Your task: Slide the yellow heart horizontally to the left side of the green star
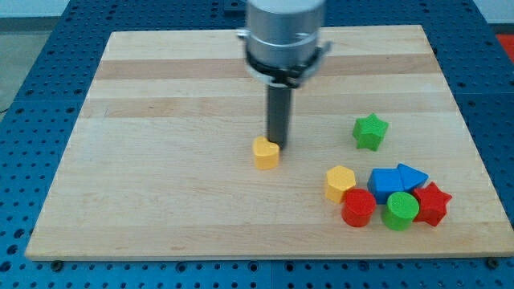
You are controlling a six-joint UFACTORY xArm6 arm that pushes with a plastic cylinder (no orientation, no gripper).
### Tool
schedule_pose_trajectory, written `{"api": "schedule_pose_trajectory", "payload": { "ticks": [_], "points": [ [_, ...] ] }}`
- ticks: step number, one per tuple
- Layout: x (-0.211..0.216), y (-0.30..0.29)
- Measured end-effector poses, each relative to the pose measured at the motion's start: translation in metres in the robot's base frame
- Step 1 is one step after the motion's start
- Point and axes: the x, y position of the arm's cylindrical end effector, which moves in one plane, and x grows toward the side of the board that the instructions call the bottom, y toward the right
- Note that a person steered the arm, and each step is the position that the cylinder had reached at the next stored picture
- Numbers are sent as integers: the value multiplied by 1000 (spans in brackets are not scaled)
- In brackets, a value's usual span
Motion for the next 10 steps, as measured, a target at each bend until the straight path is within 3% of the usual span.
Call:
{"api": "schedule_pose_trajectory", "payload": {
  "ticks": [1, 3, 4, 5, 7, 9, 10],
  "points": [
    [-3, -13],
    [24, 41],
    [45, 40],
    [52, -2],
    [-28, -84],
    [41, -77],
    [44, -33]
  ]
}}
